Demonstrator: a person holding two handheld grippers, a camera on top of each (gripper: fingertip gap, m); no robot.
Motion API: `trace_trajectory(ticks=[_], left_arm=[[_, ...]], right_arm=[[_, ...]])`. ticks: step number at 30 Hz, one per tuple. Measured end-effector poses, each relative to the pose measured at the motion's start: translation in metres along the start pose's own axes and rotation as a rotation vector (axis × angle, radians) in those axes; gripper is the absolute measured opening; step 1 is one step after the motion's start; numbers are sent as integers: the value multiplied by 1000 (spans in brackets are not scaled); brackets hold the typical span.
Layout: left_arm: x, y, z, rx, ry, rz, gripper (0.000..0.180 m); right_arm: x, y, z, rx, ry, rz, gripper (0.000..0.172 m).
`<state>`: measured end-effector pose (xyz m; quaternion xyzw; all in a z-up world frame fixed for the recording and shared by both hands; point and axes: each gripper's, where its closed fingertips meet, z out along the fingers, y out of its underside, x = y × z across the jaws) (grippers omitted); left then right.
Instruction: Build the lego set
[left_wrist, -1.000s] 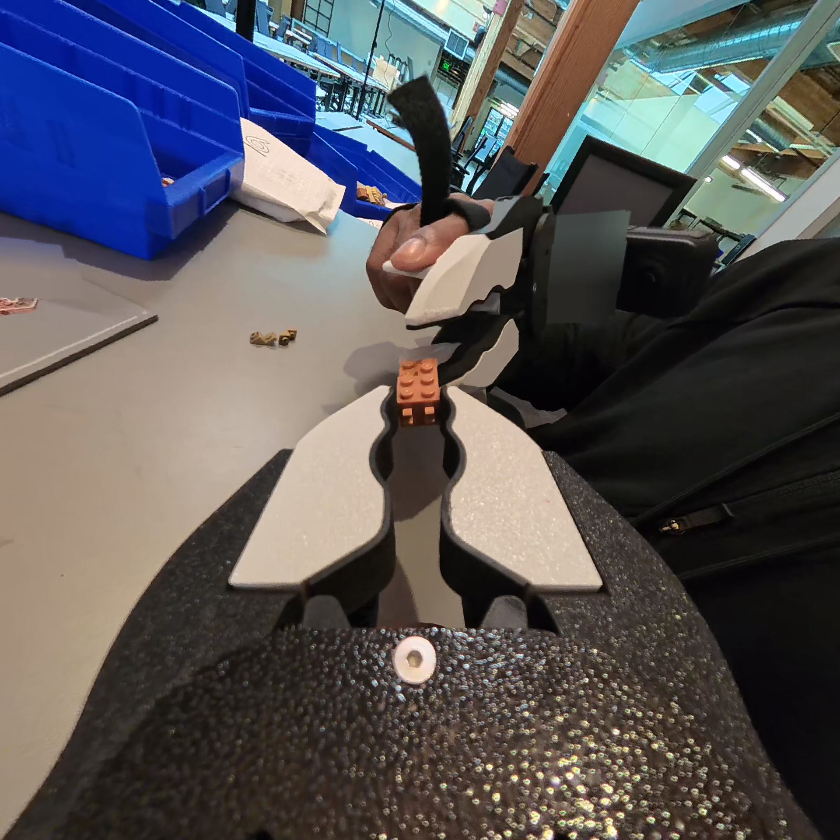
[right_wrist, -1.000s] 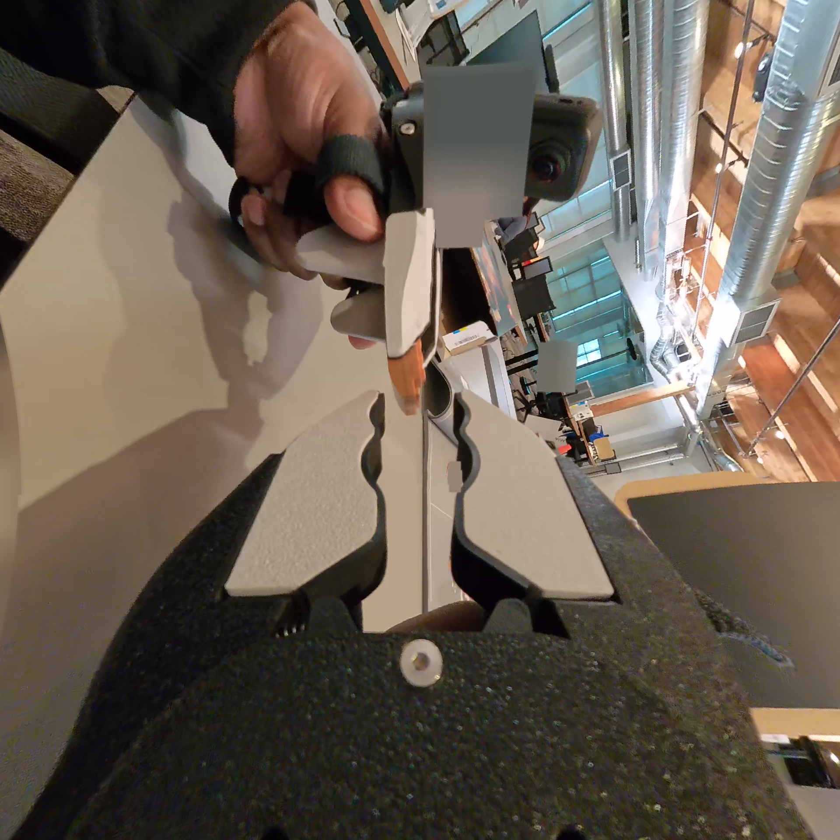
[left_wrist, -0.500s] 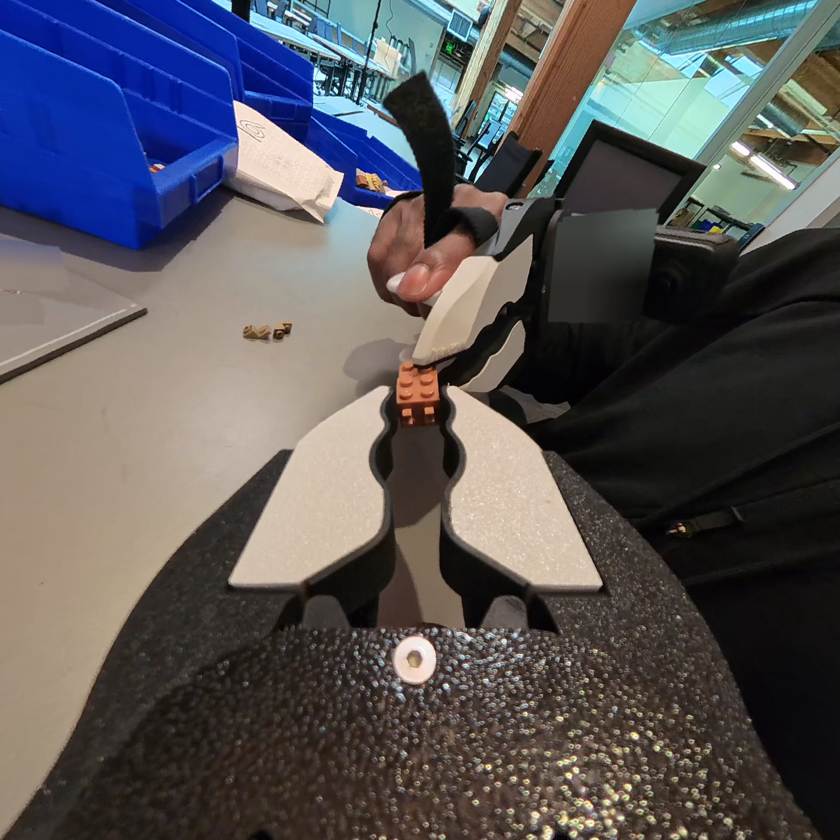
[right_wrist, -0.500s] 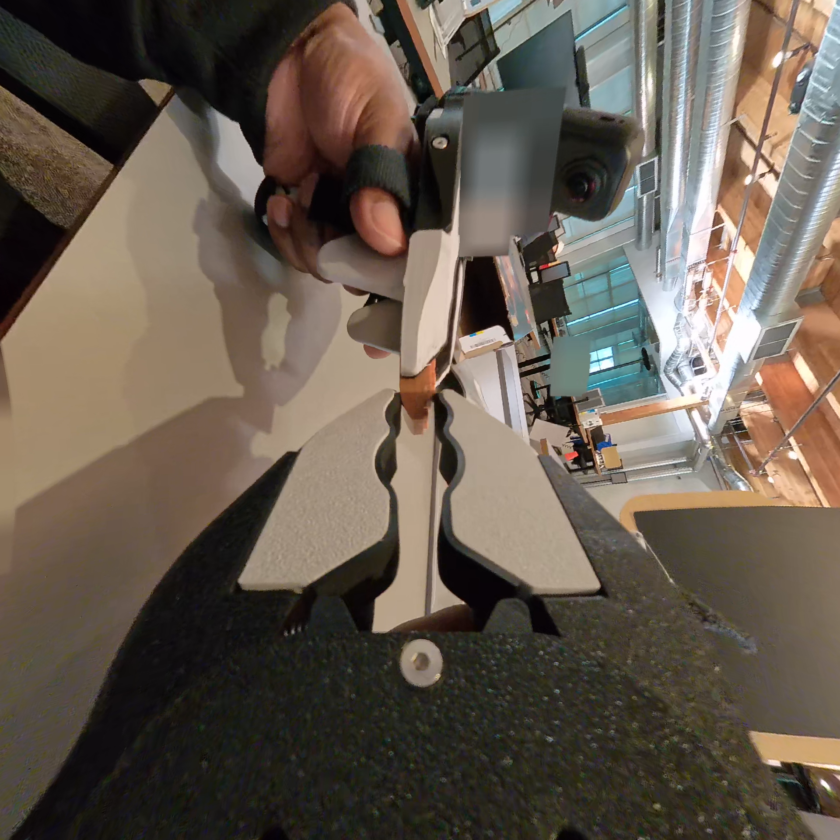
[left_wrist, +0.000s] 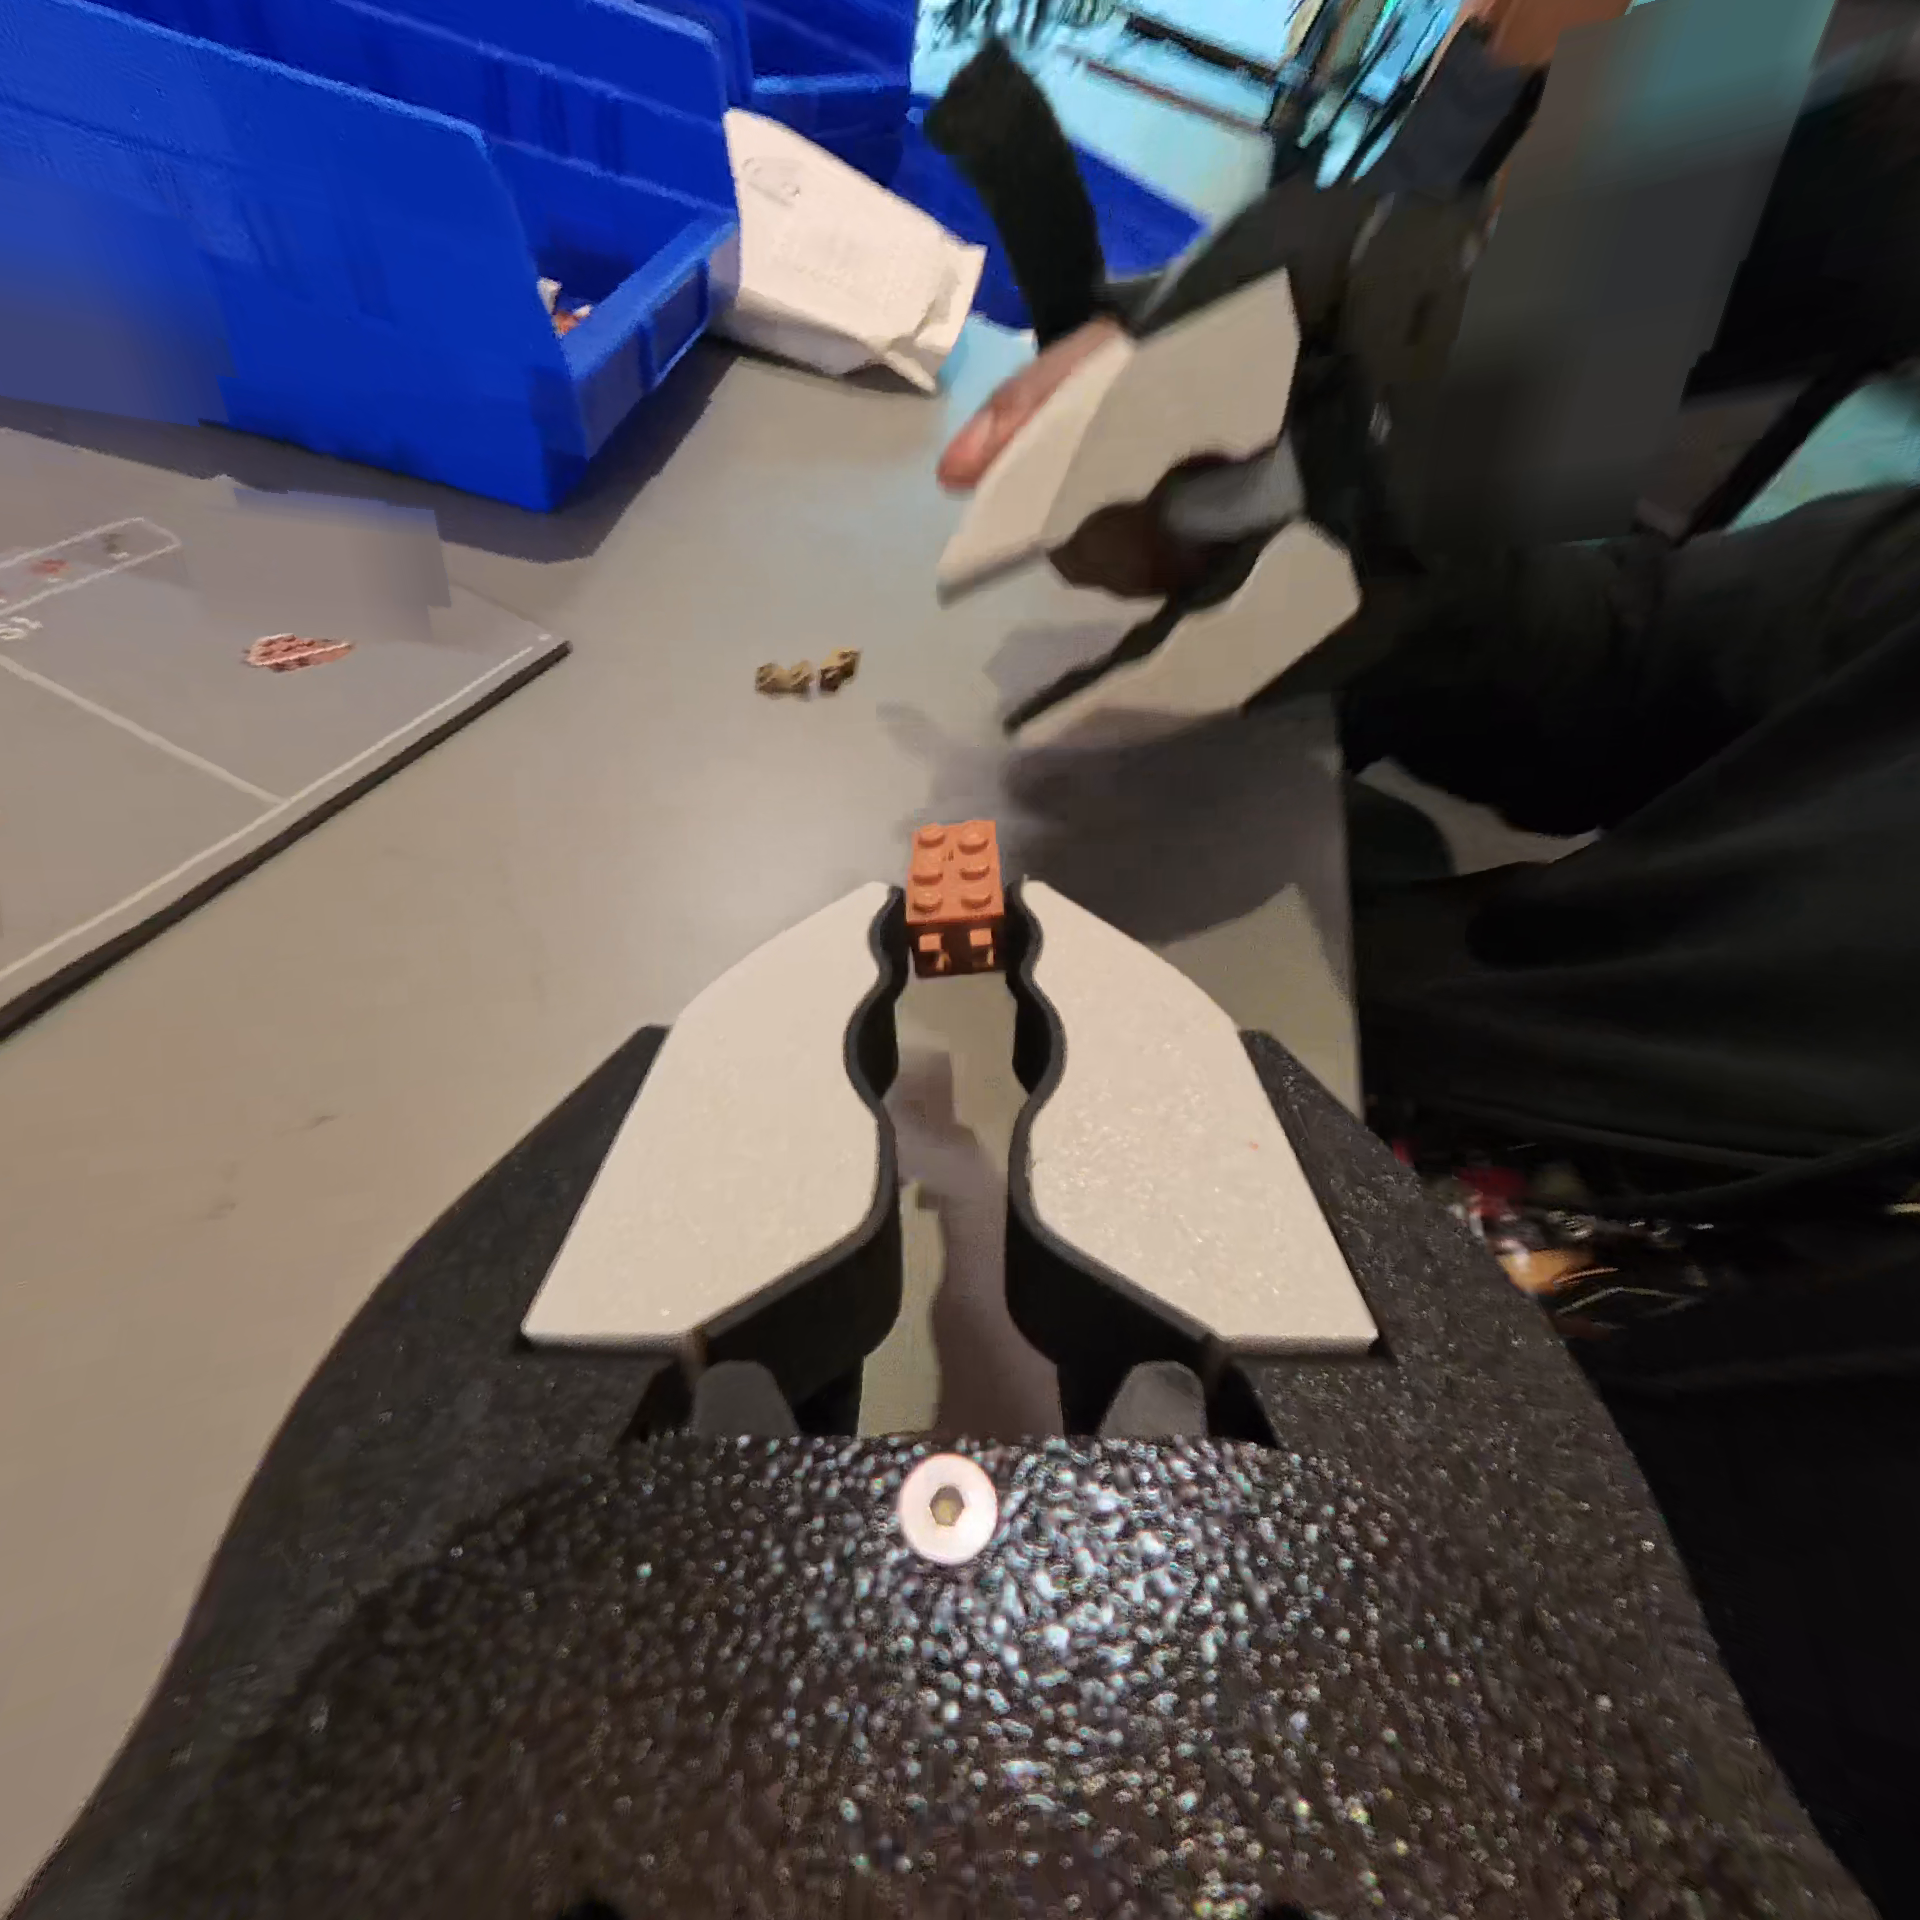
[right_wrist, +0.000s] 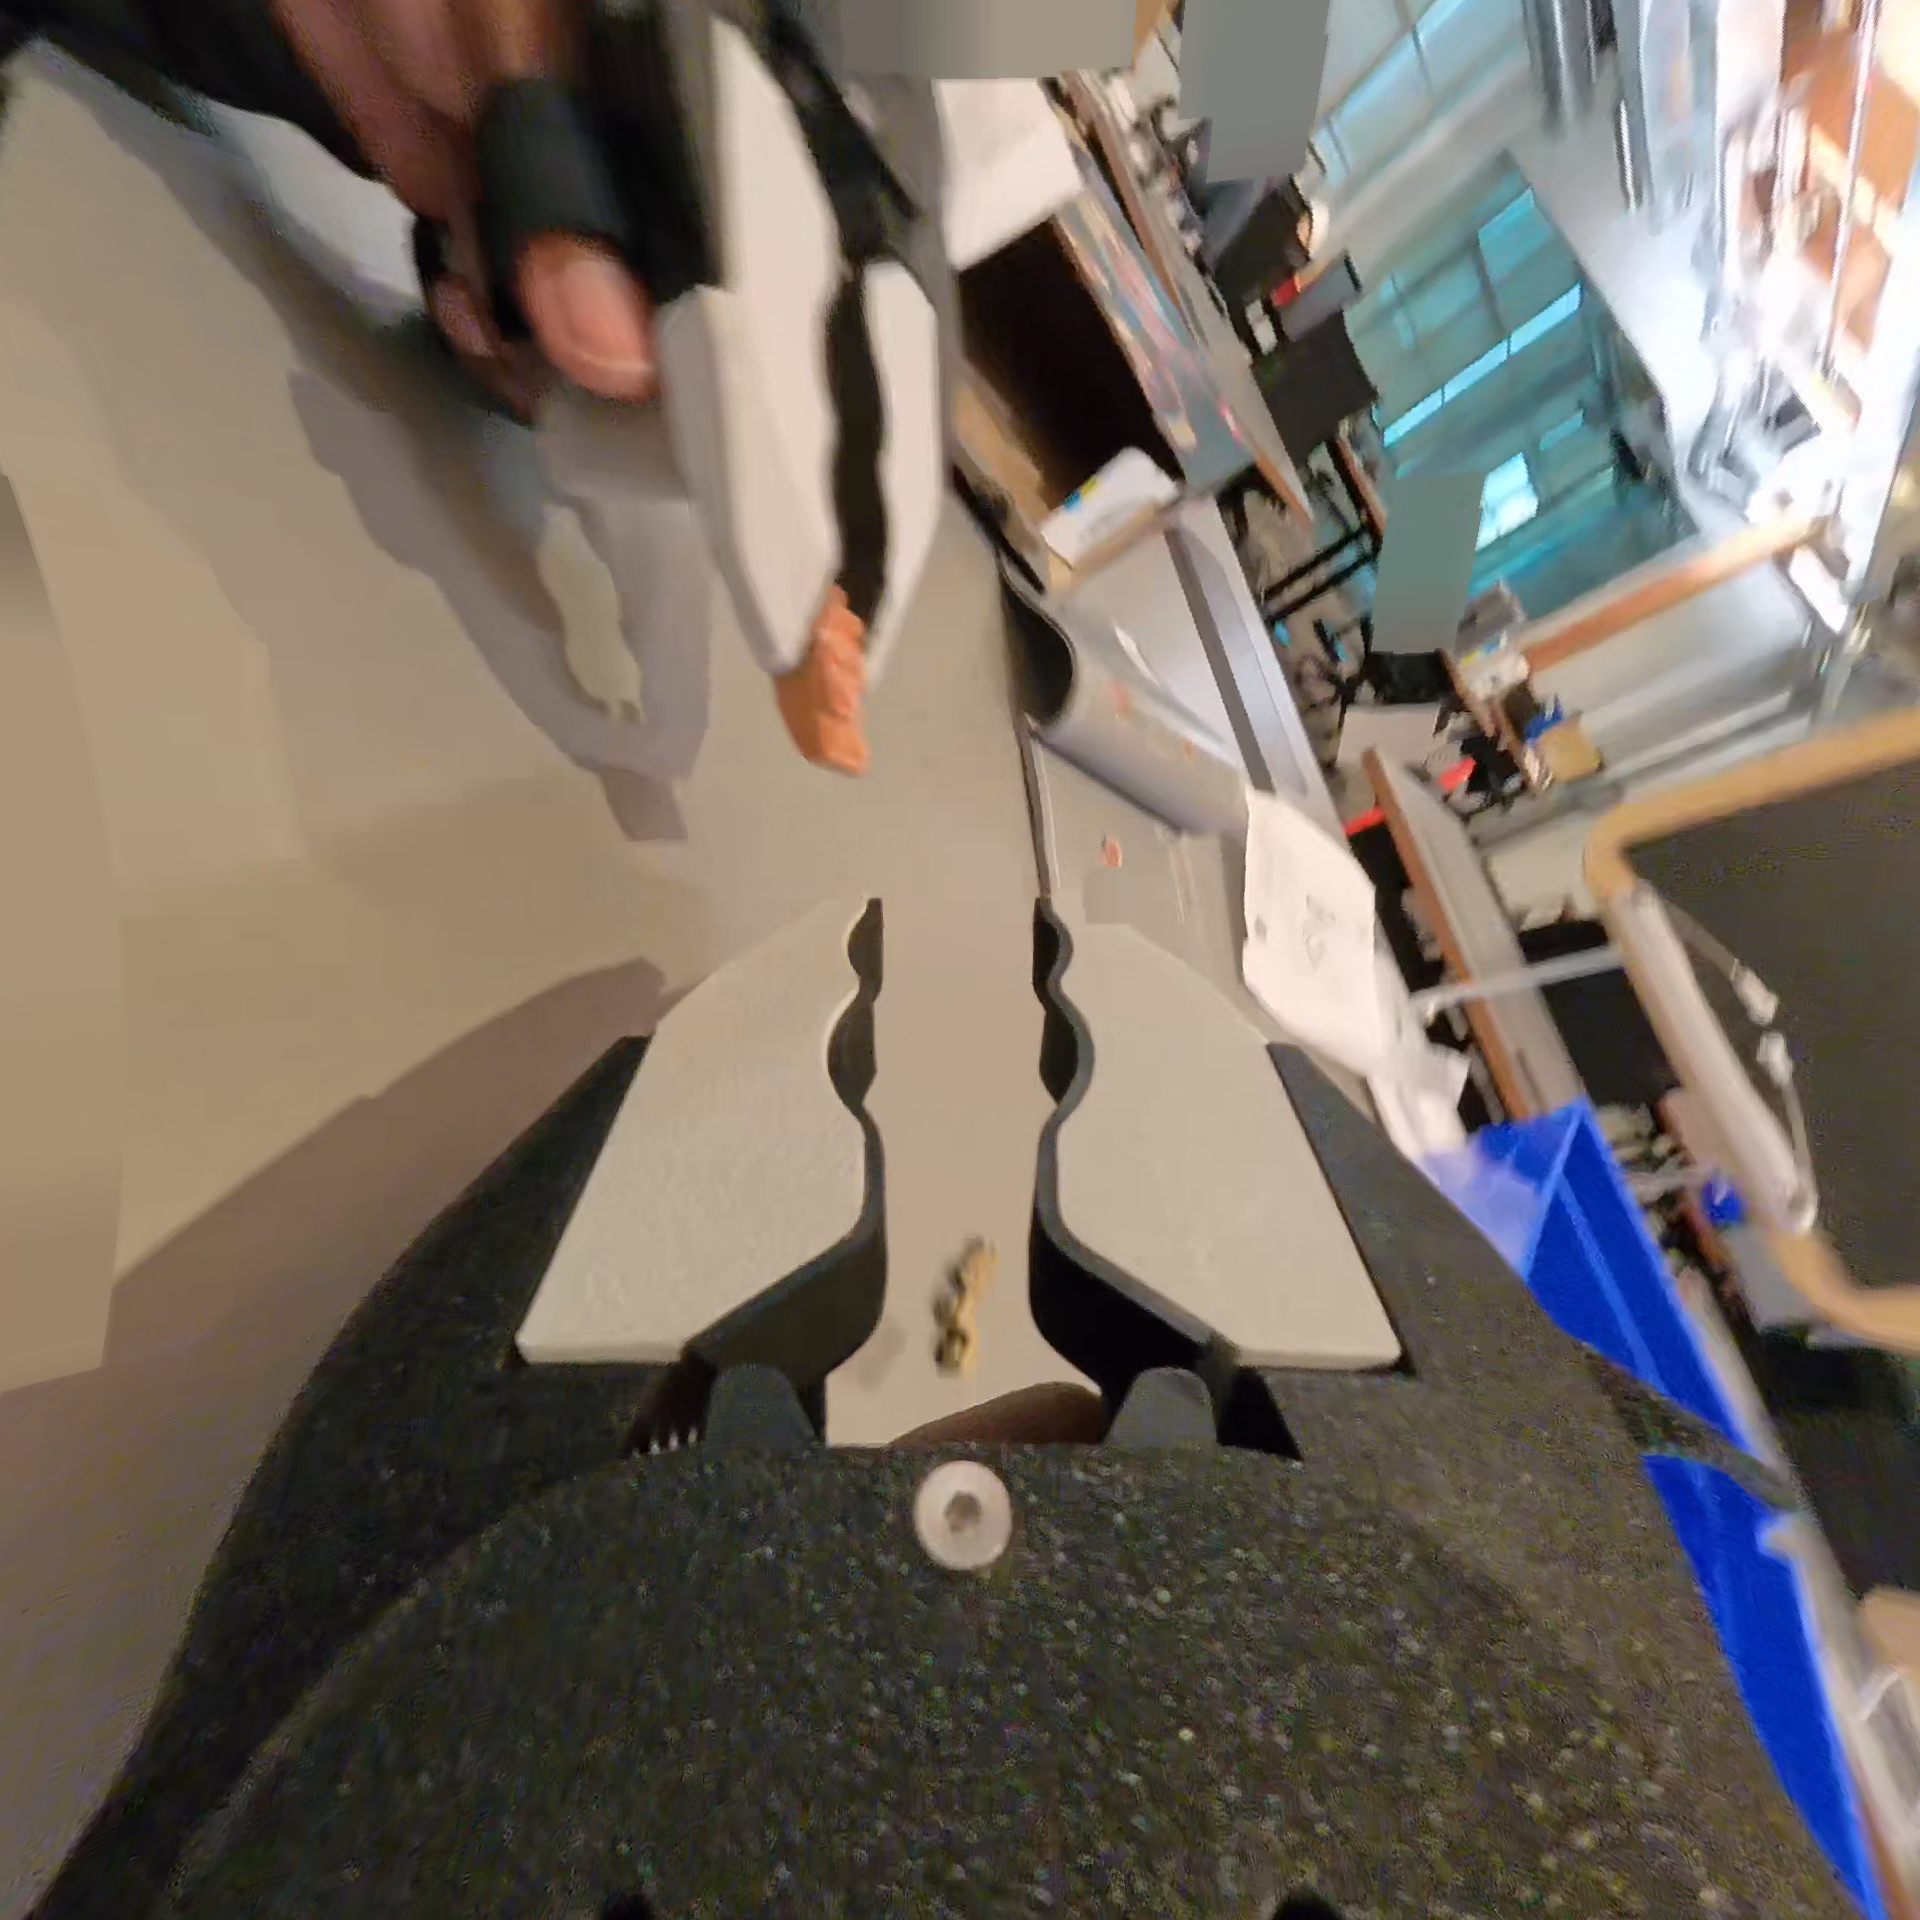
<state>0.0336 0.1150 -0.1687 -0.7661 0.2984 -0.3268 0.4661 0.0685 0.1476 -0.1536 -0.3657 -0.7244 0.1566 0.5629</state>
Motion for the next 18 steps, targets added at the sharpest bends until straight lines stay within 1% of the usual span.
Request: trace_trajectory(ticks=[3,6,9,11,15,18], left_arm=[[-8,12,2,-84,-66,59,17],[-7,18,7,-135,-71,87,17],[-10,22,11,-174,-92,114,17],[-11,24,14,-198,-109,133,17],[-14,31,18,-252,-146,165,17],[-15,37,21,-290,-164,186,17]], right_arm=[[26,31,-22,-52,49,188,27],[49,62,-46,-70,93,409,13],[60,82,-56,-49,78,596,6],[58,93,-52,-74,50,646,4],[46,105,-37,-169,-17,629,3],[39,107,-29,-194,-66,625,5]])
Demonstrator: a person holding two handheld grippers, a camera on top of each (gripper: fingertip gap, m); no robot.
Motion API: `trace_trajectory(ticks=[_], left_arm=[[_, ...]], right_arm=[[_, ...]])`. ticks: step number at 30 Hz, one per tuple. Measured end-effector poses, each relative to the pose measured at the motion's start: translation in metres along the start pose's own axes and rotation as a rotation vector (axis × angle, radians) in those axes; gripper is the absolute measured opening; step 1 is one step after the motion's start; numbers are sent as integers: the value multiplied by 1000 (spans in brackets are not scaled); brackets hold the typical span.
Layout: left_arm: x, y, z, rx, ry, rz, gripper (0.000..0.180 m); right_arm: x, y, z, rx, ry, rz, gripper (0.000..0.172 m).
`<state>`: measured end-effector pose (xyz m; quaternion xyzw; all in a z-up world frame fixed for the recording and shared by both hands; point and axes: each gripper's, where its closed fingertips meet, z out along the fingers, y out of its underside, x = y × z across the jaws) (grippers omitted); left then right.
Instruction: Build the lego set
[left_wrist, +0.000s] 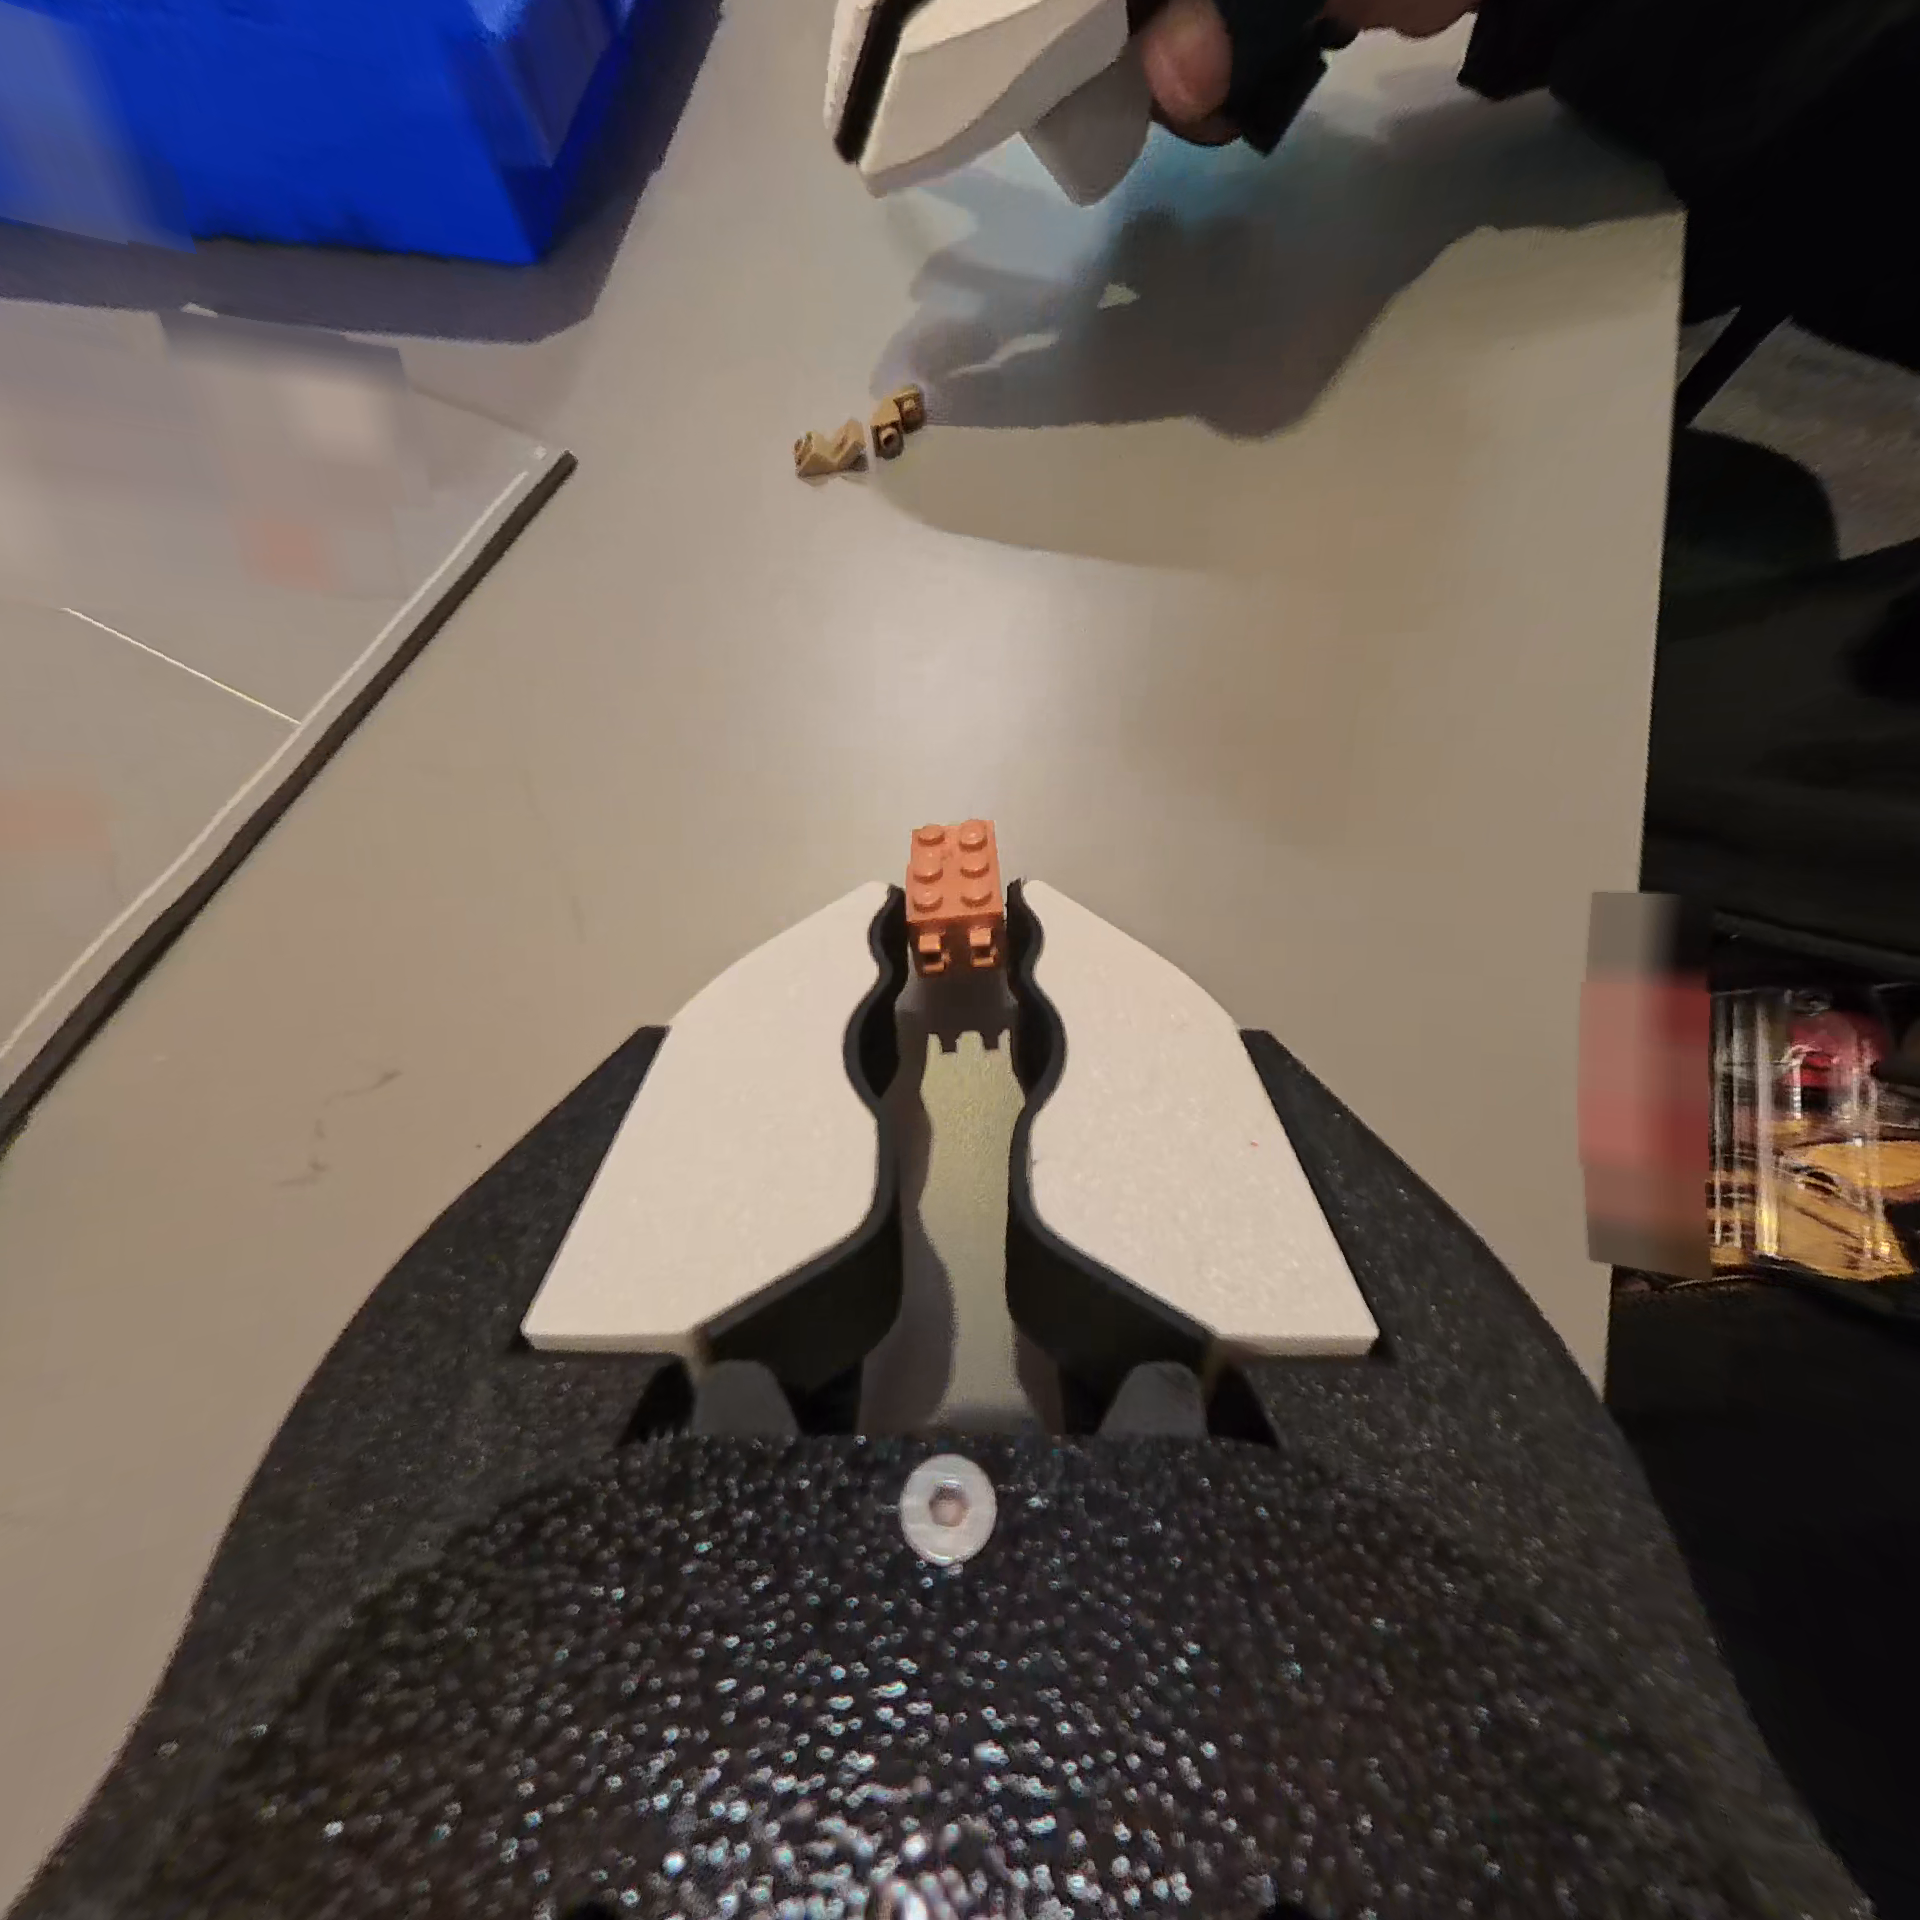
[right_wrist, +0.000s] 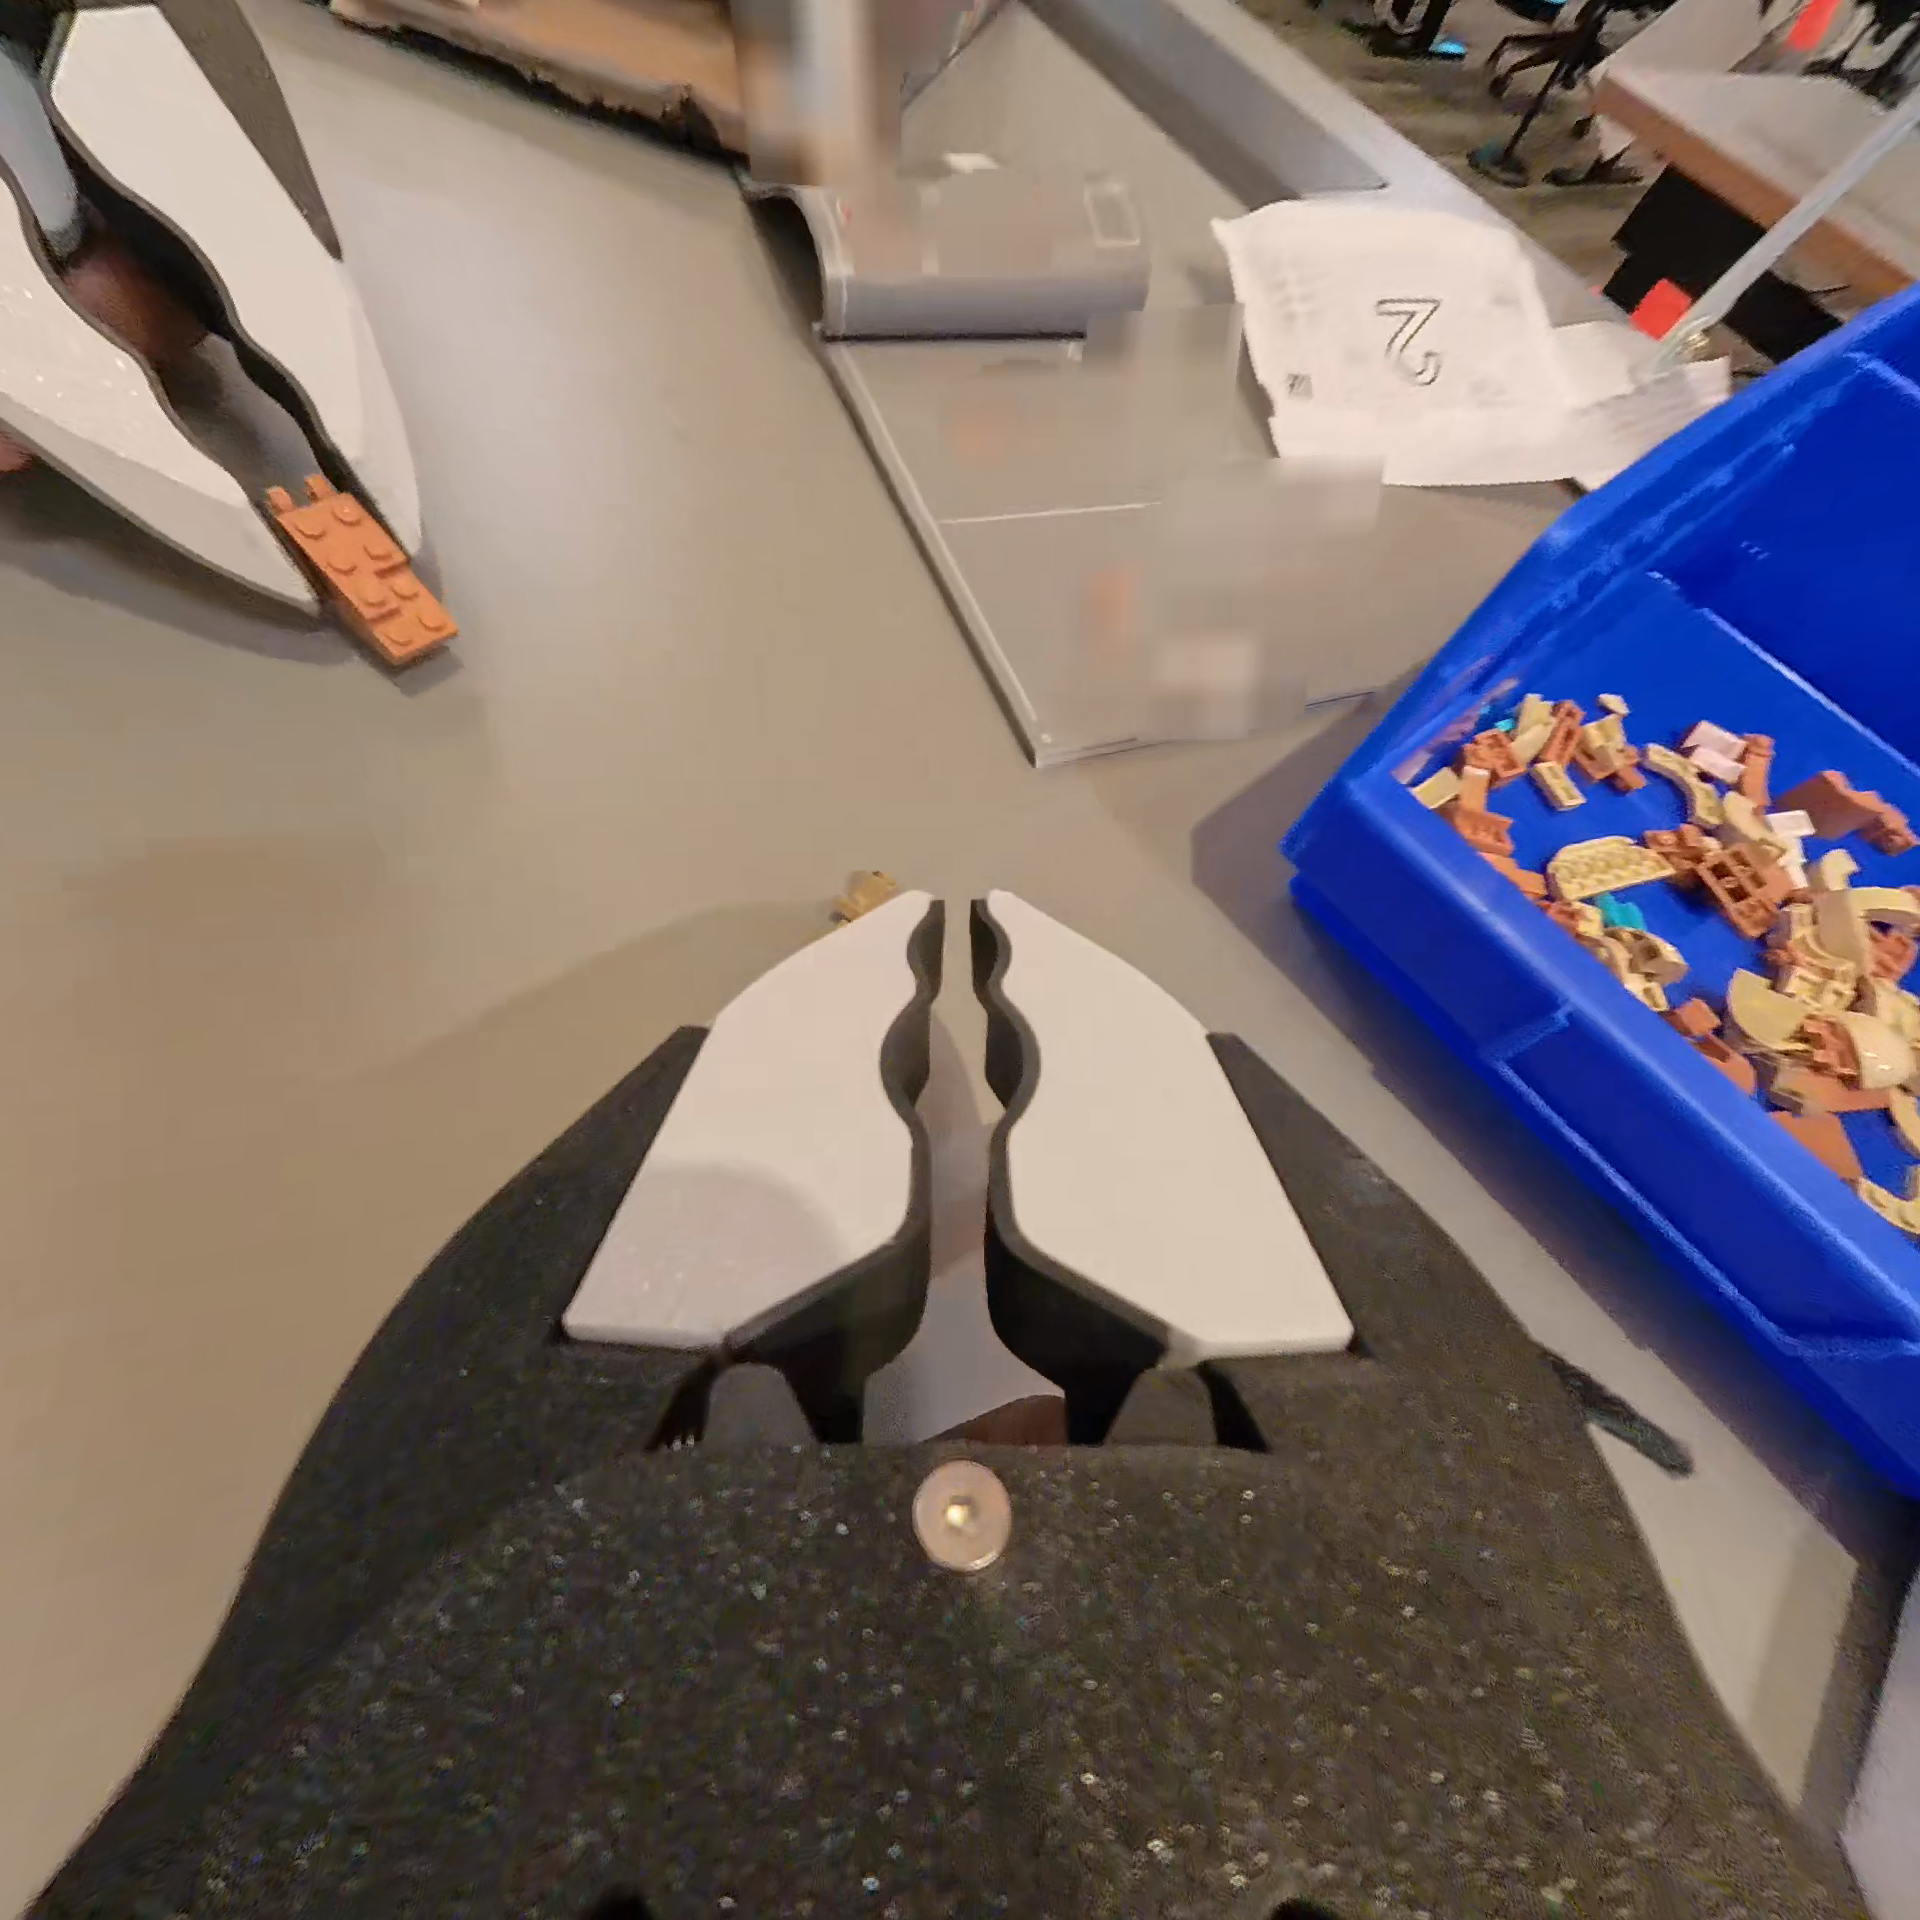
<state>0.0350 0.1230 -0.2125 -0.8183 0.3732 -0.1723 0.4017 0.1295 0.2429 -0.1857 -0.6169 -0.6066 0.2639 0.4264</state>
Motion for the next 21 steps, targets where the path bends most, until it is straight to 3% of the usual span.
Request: trace_trajectory(ticks=[13,21], left_arm=[[1,12,8,-97,-4,11,17],[6,14,8,-108,45,14,26]], right_arm=[[-16,25,18,-155,-38,-104,9],[-19,24,17,-139,-40,-106,15]])
